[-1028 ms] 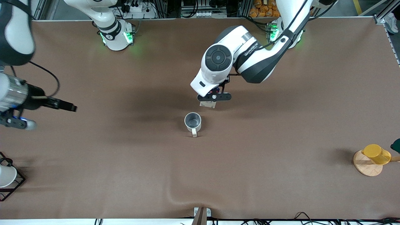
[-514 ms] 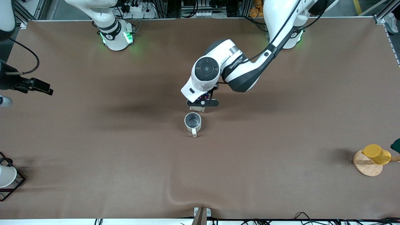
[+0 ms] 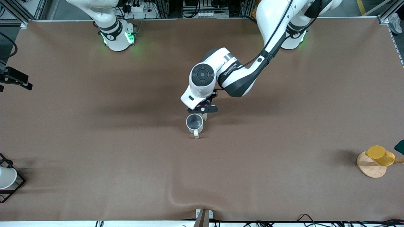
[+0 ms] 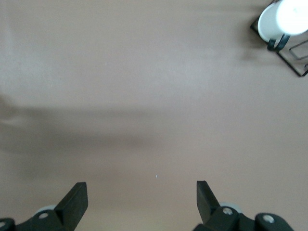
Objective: Place milk next to cup
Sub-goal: 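Carry the milk carton with the left gripper beside the mug while the right gripper withdraws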
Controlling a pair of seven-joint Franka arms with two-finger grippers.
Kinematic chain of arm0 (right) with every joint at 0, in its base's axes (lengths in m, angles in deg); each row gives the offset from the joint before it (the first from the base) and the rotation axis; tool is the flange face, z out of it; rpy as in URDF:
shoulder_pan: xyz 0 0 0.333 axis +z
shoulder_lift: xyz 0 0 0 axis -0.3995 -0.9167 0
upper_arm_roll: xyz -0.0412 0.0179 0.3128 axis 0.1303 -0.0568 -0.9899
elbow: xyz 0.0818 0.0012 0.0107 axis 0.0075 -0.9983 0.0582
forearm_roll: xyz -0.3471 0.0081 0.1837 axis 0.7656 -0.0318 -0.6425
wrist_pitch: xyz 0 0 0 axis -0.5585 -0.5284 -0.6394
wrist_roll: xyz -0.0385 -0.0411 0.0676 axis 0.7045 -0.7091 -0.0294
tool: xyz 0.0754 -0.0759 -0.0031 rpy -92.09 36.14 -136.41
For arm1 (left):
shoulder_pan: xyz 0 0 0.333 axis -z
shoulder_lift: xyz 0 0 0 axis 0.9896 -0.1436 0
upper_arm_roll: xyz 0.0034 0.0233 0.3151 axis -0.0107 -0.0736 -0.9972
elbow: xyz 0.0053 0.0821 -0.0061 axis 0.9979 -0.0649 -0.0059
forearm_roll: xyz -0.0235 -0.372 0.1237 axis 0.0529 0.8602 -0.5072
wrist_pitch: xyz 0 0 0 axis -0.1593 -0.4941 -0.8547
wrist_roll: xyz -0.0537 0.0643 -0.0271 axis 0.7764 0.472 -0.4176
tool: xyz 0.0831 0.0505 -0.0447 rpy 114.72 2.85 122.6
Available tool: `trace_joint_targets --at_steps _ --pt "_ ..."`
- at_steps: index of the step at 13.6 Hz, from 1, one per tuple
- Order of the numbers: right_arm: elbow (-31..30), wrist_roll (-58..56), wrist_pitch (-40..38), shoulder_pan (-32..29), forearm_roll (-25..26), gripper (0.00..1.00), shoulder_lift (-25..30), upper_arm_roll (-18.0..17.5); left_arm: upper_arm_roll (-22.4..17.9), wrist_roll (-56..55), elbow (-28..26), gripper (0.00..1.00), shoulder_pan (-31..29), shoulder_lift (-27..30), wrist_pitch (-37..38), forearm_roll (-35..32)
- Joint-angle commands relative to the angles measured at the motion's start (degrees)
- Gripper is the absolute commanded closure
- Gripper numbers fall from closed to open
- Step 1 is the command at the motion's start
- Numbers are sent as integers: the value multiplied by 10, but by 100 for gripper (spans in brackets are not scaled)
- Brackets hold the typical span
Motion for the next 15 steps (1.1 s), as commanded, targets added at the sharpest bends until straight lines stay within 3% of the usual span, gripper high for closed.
trace_joint_targets --at_steps 1,5,6,9,11,13,15 --pt "7 -5 -20 -16 5 0 5 -10 -8 -41 14 75 6 -5 -24 28" --pt "7 -9 -20 -30 0 0 5 -11 -8 -46 12 73 9 -8 -41 28" --pt "7 -8 -17 -30 1 0 5 -12 -8 -46 12 67 13 -9 -41 28" --pt "1 -8 -18 -30 1 0 3 -12 -12 -46 12 32 15 -10 -49 28" --pt "1 -8 -27 -36 1 0 5 -11 -13 -47 12 21 15 -7 -52 28" --pt "2 -7 -20 -36 -1 0 4 -12 -12 -47 12 0 15 -2 -52 27" --pt "4 -7 -10 -32 -1 0 4 -14 -13 -51 11 0 13 20 -41 22"
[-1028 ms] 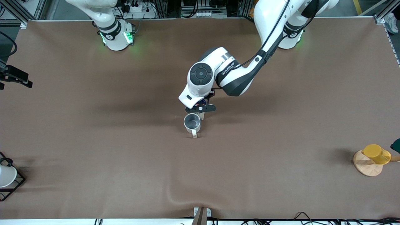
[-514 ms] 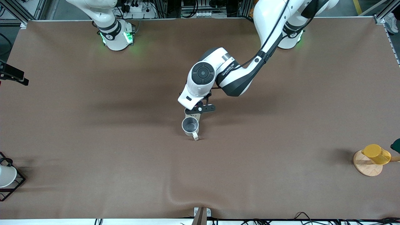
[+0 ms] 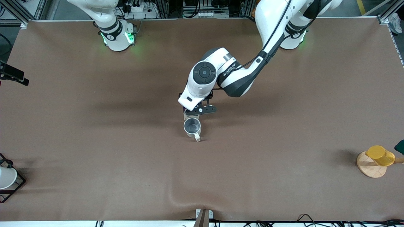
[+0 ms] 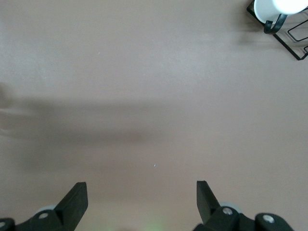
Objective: Place milk next to cup
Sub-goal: 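Carry the milk carton with the left gripper beside the mug while the right gripper withdraws, then lower the milk carton next to the mug and open the left gripper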
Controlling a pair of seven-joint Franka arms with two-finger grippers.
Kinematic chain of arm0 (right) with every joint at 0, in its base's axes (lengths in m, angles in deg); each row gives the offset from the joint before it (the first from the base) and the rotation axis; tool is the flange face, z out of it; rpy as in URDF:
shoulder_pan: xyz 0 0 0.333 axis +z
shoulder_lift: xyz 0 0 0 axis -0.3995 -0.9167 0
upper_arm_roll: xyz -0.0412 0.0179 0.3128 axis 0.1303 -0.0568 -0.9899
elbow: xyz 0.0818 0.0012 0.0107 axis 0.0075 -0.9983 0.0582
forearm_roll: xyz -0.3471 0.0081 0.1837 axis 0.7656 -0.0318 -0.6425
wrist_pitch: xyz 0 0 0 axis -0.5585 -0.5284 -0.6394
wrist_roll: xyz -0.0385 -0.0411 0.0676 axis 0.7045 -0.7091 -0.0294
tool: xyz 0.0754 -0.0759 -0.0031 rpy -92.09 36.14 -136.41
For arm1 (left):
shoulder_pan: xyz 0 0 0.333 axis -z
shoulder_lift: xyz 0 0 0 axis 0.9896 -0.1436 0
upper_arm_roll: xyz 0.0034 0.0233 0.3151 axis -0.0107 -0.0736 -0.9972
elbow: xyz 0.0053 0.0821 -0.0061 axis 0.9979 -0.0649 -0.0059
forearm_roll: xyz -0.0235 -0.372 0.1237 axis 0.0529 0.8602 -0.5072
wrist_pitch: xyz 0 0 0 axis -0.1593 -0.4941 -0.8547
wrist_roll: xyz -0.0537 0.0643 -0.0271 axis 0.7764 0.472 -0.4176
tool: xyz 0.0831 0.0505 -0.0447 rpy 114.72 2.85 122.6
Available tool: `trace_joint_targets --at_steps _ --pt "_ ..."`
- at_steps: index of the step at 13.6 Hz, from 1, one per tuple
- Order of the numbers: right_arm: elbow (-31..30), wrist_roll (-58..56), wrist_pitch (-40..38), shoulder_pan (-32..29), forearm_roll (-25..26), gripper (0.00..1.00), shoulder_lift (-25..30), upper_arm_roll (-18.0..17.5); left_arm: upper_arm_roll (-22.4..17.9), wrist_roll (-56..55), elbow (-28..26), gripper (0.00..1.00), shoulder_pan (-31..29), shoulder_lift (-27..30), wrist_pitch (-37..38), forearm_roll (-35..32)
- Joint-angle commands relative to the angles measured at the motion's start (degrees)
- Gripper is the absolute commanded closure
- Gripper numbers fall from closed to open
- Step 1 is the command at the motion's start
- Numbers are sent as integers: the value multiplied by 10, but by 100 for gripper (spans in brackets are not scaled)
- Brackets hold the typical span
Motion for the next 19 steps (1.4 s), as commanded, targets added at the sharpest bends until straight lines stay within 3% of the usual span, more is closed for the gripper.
trace_joint_targets --at_steps 1,5,8,11,14,17,19 --pt "2 -5 5 -10 -1 0 4 -13 -11 -13 0 0 4 40 23 7" --pt "-10 -5 5 2 0 0 -3 -15 -65 -6 -6 0 -25 125 126 -10" --pt "-13 -9 -1 24 8 0 -2 -15 -69 15 -16 0 -92 180 214 -45" --pt "-13 -19 -21 13 7 0 0 -12 -69 74 -22 0 -143 206 227 -63" --pt "-12 -21 -13 20 7 0 -3 -13 -69 134 -65 0 -184 260 264 -105" --pt "-13 -20 -12 20 7 0 -4 -14 -62 320 -94 0 -258 311 276 -99" --pt "-11 -17 -9 20 4 0 -4 -15 -62 342 -96 0 -289 326 275 -77"
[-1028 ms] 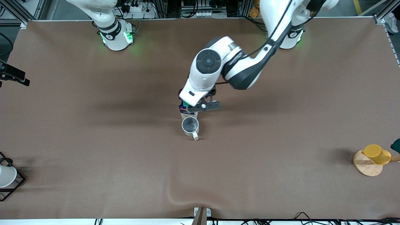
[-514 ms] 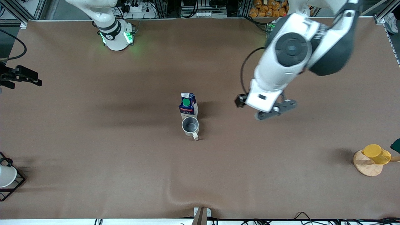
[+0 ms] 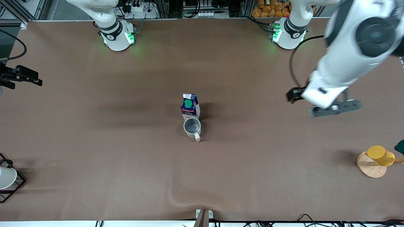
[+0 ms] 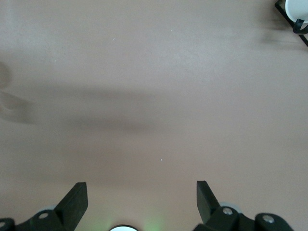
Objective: Place milk next to cup
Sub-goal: 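Lower the milk carton next to the mug and open the left gripper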
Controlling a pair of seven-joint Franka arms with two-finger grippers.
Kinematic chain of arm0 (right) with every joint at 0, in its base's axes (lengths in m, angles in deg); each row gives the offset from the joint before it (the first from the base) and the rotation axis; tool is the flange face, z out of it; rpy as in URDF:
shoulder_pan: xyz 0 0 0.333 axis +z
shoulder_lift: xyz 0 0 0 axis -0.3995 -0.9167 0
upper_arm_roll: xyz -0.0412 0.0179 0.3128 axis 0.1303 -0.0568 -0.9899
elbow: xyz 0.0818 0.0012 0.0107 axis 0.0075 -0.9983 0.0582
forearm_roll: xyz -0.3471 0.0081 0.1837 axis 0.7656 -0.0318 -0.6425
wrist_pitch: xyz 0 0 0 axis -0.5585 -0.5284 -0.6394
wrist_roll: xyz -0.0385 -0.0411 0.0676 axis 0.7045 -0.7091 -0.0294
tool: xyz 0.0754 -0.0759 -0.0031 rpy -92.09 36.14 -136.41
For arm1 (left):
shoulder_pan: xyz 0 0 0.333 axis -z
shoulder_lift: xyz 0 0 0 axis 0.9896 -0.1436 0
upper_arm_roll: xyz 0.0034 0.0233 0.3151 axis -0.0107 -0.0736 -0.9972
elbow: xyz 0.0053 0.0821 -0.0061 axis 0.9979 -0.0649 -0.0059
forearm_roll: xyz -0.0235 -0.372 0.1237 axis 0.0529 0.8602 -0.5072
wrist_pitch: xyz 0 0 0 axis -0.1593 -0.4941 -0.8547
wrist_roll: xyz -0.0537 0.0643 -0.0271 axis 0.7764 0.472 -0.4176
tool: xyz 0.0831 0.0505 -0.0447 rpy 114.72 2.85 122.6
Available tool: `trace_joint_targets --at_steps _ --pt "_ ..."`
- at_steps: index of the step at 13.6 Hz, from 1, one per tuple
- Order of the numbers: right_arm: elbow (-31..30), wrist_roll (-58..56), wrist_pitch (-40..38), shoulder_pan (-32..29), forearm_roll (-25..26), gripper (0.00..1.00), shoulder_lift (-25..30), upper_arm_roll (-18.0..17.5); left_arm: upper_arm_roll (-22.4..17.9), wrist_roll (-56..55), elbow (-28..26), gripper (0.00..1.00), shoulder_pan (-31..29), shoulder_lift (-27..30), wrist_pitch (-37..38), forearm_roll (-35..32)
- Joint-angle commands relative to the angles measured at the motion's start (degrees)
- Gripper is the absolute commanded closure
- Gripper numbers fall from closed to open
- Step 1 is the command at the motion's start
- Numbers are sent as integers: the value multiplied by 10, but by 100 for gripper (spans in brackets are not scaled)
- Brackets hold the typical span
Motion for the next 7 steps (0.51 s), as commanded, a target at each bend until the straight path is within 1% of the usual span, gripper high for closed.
trace_joint_targets --at_steps 1,3,5,6,7 --pt "1 -3 6 0 4 0 3 -2 8 61 -35 0 -33 44 -2 21" --pt "4 0 9 1 6 0 3 -2 4 143 -41 0 -51 57 1 21" --pt "5 2 7 -3 6 0 9 0 1 162 -45 0 -56 69 1 22" --pt "7 8 3 -5 0 0 11 2 -8 174 -45 0 -58 69 0 24" --pt "7 29 1 -4 -2 0 14 -1 -18 179 -45 0 -58 72 -1 45"
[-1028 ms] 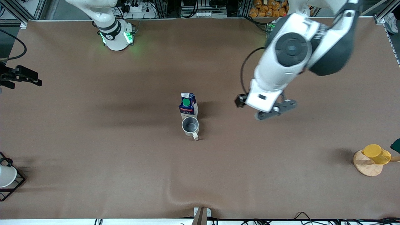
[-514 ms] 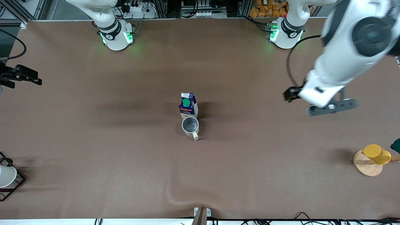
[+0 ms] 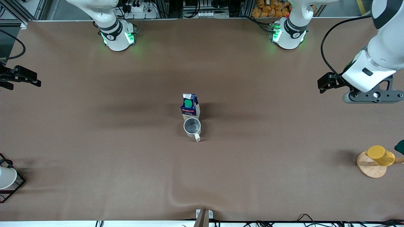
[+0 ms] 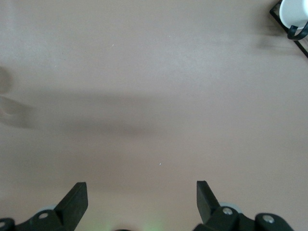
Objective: Place milk next to cup
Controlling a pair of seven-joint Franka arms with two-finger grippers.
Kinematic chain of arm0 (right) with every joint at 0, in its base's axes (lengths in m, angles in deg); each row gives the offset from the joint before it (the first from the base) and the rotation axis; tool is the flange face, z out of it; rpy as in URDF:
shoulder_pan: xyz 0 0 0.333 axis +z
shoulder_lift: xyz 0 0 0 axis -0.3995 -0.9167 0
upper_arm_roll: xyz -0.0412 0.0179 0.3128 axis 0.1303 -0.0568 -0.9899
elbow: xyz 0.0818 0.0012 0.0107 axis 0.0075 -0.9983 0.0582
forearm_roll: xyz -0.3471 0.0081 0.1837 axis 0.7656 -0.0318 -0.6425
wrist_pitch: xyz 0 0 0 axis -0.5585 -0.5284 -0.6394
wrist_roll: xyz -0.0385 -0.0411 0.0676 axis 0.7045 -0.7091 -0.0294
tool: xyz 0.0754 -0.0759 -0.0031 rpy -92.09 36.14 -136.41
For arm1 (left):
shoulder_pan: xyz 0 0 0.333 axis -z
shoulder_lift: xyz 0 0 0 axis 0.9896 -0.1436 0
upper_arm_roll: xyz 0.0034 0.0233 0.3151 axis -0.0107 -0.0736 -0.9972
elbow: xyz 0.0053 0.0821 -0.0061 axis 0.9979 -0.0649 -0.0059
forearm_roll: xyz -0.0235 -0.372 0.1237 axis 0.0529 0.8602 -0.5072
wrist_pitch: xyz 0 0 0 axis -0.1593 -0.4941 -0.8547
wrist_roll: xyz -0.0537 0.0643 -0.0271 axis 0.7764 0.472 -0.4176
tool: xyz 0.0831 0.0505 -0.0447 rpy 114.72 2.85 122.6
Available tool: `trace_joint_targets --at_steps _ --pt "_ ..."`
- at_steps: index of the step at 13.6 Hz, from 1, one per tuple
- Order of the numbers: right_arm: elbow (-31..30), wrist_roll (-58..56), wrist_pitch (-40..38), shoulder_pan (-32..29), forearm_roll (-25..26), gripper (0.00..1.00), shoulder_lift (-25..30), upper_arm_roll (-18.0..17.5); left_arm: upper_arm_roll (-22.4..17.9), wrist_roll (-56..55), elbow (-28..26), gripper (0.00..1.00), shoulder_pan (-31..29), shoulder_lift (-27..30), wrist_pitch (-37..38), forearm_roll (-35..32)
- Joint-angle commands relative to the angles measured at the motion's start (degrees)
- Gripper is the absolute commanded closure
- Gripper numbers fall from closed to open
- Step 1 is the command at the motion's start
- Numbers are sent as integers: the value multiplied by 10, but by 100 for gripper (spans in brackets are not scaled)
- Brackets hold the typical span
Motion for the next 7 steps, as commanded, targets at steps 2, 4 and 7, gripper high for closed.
trace_joint_targets --at_steps 2,4,7 --pt "3 95 -12 9 -3 0 27 -14 -75 27 -18 0 2 23 -5 95" --pt "4 103 -29 15 -4 0 29 -20 -89 55 -21 0 7 22 -21 93" --pt "4 97 -33 12 -6 0 30 -15 -92 64 -43 0 4 22 -34 59"
